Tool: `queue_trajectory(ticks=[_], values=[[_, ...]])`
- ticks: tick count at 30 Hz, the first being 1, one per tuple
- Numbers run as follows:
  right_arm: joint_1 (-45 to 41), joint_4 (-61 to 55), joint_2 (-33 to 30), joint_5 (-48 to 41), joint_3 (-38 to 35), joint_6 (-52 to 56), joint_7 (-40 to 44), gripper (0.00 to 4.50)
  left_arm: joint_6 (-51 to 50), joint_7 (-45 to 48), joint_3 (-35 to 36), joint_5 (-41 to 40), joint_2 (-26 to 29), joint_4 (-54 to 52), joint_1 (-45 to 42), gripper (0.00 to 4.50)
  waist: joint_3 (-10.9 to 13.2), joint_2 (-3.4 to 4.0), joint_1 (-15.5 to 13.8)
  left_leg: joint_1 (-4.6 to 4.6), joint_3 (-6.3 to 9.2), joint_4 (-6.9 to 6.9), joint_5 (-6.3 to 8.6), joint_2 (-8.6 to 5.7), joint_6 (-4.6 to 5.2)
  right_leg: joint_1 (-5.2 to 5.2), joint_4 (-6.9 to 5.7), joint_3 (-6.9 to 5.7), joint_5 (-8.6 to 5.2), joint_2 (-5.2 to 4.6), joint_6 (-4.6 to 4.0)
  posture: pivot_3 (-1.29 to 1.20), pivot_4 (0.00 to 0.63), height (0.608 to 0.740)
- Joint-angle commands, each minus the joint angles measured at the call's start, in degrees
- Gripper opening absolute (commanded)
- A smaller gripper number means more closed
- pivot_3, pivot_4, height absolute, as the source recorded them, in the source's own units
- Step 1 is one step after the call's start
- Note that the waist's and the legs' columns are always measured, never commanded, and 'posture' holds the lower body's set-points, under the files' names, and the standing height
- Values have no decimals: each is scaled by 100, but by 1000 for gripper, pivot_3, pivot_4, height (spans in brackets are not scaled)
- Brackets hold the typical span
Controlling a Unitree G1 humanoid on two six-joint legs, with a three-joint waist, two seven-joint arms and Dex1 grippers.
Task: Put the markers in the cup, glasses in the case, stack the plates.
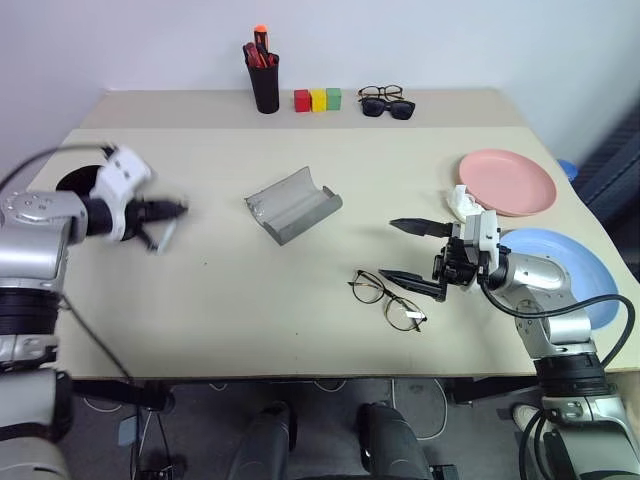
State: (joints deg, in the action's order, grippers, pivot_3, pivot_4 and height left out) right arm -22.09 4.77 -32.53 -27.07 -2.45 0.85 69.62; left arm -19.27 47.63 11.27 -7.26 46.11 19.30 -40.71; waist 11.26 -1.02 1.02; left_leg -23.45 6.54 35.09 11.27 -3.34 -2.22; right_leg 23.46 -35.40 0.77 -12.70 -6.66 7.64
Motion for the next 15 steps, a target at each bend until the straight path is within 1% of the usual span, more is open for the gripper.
queue_trajectory(ticks=[1,3,4,9,12,15], values=[[-229,30,13,29,-19,-63,11,4500,970,-1881,806,185,-289,306,-261,56,0,0,45,2,-1,-2,0,0,0,1,0,1,1,1,0,0,150,740],[-320,123,19,52,-9,-84,37,4500,1460,-2842,1158,183,-559,615,-376,56,-1,1,54,9,-6,-6,0,0,0,1,-7,4,1,3,0,0,150,740],[-360,162,25,63,-3,-89,46,4500,1556,-3174,1199,264,-593,737,-392,56,-1,1,55,10,-5,-6,0,0,0,1,-8,3,1,5,0,0,150,740],[-491,297,18,112,-3,-141,118,4500,2111,-4467,1503,349,-768,1070,-352,56,-2,-2,-10,8,-6,2,0,-3,0,-3,-6,4,4,7,3,0,150,740],[-518,324,1,117,-24,-148,136,4500,2211,-4837,1730,222,-785,1019,-203,56,-4,-6,-34,5,-4,4,0,-6,0,-6,-1,4,6,6,6,0,150,740],[-518,326,-1,125,-37,-152,138,4500,2184,-4940,1862,104,-797,898,37,56,-4,-6,-24,6,-4,3,0,-7,-1,-7,1,4,7,5,7,0,150,740]])
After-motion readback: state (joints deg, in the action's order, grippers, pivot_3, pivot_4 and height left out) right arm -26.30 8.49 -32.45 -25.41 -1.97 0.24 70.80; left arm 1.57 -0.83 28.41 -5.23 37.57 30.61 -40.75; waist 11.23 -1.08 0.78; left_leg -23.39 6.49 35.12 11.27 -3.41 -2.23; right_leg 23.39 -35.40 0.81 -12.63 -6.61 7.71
